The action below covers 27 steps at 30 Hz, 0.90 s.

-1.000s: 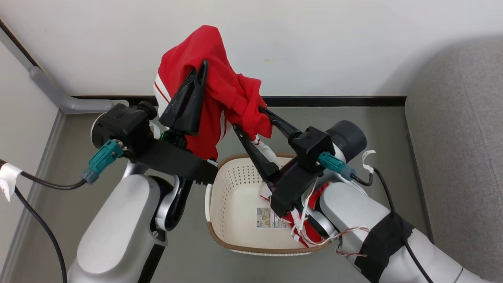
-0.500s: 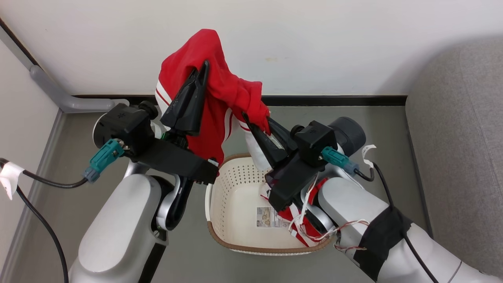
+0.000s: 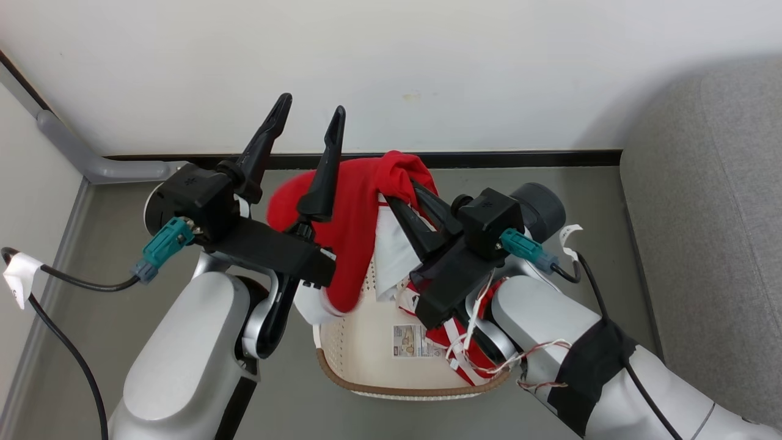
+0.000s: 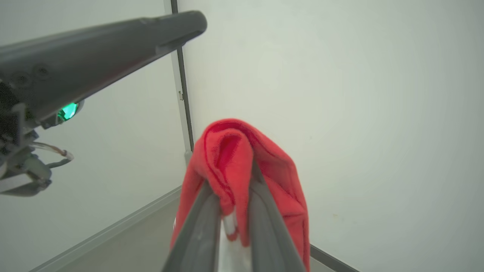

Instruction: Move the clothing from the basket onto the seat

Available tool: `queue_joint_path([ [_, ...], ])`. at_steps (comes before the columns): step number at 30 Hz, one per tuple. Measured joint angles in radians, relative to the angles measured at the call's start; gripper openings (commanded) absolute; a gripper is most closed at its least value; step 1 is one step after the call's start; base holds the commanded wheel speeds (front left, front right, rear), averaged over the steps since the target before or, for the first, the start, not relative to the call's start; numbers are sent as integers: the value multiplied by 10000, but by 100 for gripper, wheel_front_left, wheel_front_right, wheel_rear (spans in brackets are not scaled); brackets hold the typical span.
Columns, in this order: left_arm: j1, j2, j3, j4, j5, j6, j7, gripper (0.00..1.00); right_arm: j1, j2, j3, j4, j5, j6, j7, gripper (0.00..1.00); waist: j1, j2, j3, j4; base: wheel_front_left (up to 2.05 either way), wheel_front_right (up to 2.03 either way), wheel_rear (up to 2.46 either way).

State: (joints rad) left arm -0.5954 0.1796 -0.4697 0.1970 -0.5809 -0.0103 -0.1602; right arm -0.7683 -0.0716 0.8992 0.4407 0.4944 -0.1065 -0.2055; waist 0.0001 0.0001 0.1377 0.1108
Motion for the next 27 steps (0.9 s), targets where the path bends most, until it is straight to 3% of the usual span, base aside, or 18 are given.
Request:
queue_joint_path([
  [18,93,31,-25,372,-2,-90,-100,100,-5,2,213,92,284,-81,-251,0,0,0,-176,-83,0,0,0],
  [27,353,466,111,397,-2,-73,-100,100,-3,4,320,-169,453,-92,-341,0,0,0,-200,-661,0,0,0],
])
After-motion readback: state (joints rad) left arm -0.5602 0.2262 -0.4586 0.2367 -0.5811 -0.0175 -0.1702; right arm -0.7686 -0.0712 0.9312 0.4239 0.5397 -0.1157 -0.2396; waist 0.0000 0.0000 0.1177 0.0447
